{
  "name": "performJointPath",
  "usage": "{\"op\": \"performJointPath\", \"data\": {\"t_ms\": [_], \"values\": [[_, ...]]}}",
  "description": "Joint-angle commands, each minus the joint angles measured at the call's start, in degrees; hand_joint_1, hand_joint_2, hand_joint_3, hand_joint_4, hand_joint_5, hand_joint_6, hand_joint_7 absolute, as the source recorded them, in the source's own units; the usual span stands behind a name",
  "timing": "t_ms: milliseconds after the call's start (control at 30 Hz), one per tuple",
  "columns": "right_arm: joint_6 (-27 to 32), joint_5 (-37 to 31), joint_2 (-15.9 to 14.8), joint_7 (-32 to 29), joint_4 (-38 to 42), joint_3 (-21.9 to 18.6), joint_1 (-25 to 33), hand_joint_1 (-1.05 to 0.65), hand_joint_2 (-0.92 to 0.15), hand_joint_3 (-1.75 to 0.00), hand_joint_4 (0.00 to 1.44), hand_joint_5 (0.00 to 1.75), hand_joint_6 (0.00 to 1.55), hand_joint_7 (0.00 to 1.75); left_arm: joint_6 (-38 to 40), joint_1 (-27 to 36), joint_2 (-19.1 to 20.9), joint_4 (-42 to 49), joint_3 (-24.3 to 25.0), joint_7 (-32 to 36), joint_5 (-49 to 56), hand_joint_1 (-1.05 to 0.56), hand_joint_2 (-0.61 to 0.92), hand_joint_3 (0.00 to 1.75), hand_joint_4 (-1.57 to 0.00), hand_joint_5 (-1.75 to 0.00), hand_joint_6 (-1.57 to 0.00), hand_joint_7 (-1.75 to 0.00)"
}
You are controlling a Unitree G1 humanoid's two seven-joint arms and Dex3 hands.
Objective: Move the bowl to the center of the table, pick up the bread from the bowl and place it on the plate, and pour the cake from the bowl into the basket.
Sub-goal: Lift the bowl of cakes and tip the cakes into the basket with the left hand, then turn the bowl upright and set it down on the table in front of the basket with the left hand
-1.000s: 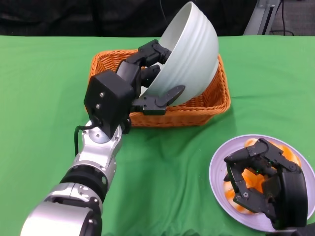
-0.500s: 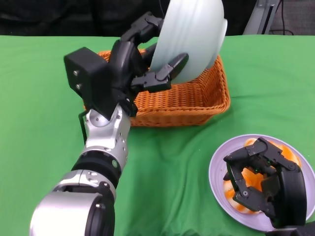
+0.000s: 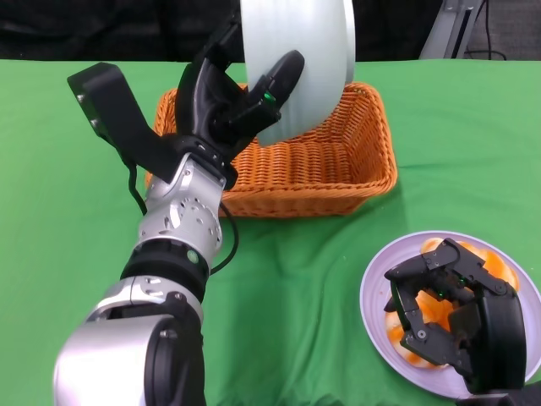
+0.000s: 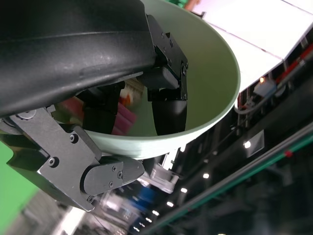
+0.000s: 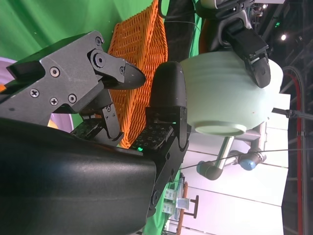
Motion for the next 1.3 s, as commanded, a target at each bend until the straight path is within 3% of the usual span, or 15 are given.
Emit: {"op": "performJointPath", "data": {"t_ms": [33,300,533,667,800,900,967,1167,1300], "values": [[-1.1,0.0,-0.3,-0.4,0.3,-0.4,-0.4,-0.06,-0.57,-0.89,0.75,1.51,0.75,1.19,5.8,-4.2,0.1,-1.4,2.5,0.2,-3.8,-0.03,0.72,1.07,-0.71,-1.75,-0.65,-1.66],[-2.0,0.0,-0.4,-0.2,1.3,-0.4,-0.9,-0.06,-0.57,-0.90,0.75,1.52,0.75,1.20,15.9,-6.6,0.8,1.0,7.5,1.8,-8.8,-0.10,0.79,0.96,-0.68,-1.75,-0.64,-1.61],[-2.6,0.2,-0.5,-0.1,1.7,-0.4,-1.1,-0.06,-0.57,-0.90,0.75,1.51,0.74,1.20,24.4,-8.1,2.0,4.1,11.8,2.2,-12.6,-0.11,0.70,1.05,-0.71,-1.75,-0.65,-1.74],[-2.4,0.3,-0.2,-0.2,1.5,-0.4,-1.0,-0.07,-0.57,-0.89,0.75,1.51,0.74,1.21,26.5,-8.2,2.2,4.9,13.6,2.8,-13.8,-0.11,0.59,1.18,-0.70,-1.75,-0.65,-1.74],[-2.4,0.4,-0.3,0.1,1.4,-0.3,-0.8,-0.08,-0.57,-0.90,0.75,1.50,0.74,1.21,28.8,-8.2,2.4,5.6,15.6,3.0,-15.4,-0.13,0.57,1.19,-0.70,-1.75,-0.63,-1.74],[-2.7,0.3,-0.4,0.0,1.7,-0.4,-1.0,-0.07,-0.57,-0.90,0.75,1.51,0.74,1.21,30.4,-8.4,2.5,6.2,17.6,3.8,-17.1,-0.13,0.61,1.10,-0.71,-1.75,-0.63,-1.73],[-2.8,0.3,-0.3,-0.1,1.9,-0.5,-1.1,-0.08,-0.56,-0.90,0.75,1.51,0.75,1.21,31.3,-8.5,2.6,6.4,18.6,4.2,-17.9,-0.14,0.69,0.91,-0.71,-1.75,-0.63,-1.70],[-2.5,-0.1,0.2,-0.7,1.8,-0.5,-0.9,-0.07,-0.56,-0.92,0.76,1.51,0.76,1.21,31.7,-8.6,2.9,6.8,20.1,4.9,-18.3,-0.18,0.88,0.60,-0.68,-1.75,-0.58,-1.74],[-2.9,0.1,0.3,-0.7,2.1,-0.5,-1.0,-0.08,-0.56,-0.92,0.76,1.52,0.76,1.20,32.3,-8.6,3.4,7.2,20.6,4.9,-18.4,-0.19,0.92,0.56,-0.68,-1.75,-0.56,-1.75]]}}
